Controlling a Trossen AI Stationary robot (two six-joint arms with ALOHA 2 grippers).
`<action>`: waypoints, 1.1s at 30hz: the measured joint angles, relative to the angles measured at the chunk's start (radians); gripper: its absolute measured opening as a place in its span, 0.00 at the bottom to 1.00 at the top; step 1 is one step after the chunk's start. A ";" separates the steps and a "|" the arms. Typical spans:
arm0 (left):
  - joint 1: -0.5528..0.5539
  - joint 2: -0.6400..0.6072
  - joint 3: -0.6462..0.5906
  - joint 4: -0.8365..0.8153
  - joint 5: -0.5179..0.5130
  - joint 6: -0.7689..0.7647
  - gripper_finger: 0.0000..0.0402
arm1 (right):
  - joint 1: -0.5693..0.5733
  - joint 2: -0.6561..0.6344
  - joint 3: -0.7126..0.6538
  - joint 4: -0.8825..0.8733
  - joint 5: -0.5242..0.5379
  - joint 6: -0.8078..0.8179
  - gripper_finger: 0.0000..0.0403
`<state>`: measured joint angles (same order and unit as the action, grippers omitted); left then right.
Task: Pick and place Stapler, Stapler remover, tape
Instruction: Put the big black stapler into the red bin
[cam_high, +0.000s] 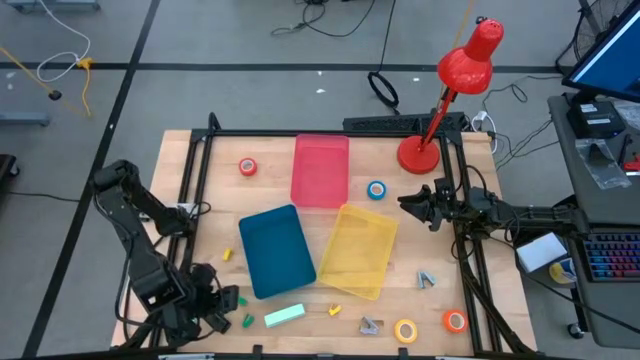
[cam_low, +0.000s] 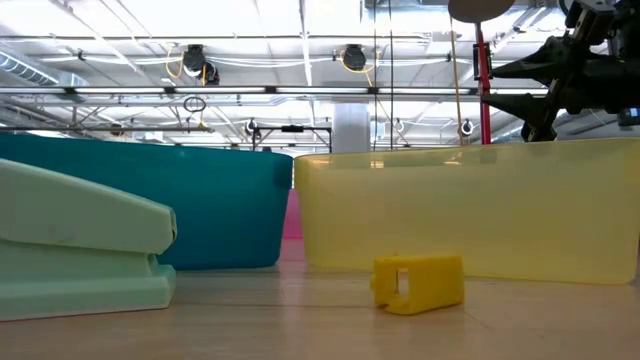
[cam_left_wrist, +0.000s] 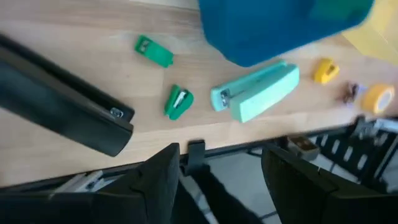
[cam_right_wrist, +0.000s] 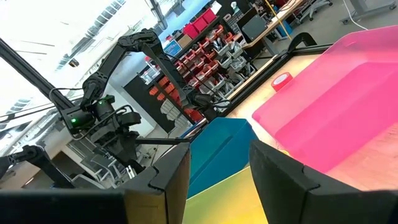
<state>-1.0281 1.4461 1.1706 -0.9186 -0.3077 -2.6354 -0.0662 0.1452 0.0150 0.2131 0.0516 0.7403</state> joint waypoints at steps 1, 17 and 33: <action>-0.005 0.008 0.000 -0.006 0.009 -0.034 0.56 | 0.000 0.000 0.000 0.000 0.000 0.000 0.39; -0.037 0.204 -0.002 -0.005 0.377 -0.202 0.56 | 0.000 0.000 0.000 0.000 0.000 0.000 0.39; 0.002 0.206 -0.002 -0.117 0.508 -0.327 0.56 | 0.000 0.000 0.000 0.000 0.000 0.000 0.39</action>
<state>-1.0264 1.6520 1.1690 -1.0355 0.2004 -2.9625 -0.0658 0.1448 0.0149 0.2134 0.0514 0.7403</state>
